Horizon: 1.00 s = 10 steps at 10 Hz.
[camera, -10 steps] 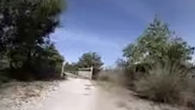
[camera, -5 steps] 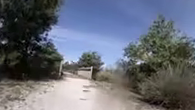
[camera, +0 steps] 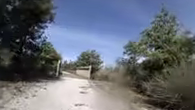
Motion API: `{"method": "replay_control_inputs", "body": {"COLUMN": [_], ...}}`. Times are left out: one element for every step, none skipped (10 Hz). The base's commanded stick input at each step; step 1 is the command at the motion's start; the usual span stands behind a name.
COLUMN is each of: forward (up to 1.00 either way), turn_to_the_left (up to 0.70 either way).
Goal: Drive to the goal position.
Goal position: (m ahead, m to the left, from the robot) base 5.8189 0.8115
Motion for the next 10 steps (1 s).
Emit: {"method": "replay_control_inputs", "body": {"forward": [0.70, 0.70, 0.70, 0.70, 0.70, 0.70, 0.70, 0.70, 0.70, 0.70], "turn_to_the_left": [0.00, 0.00, 0.18, 0.35, 0.17, 0.00, 0.00, 0.00, 0.00, 0.00]}}
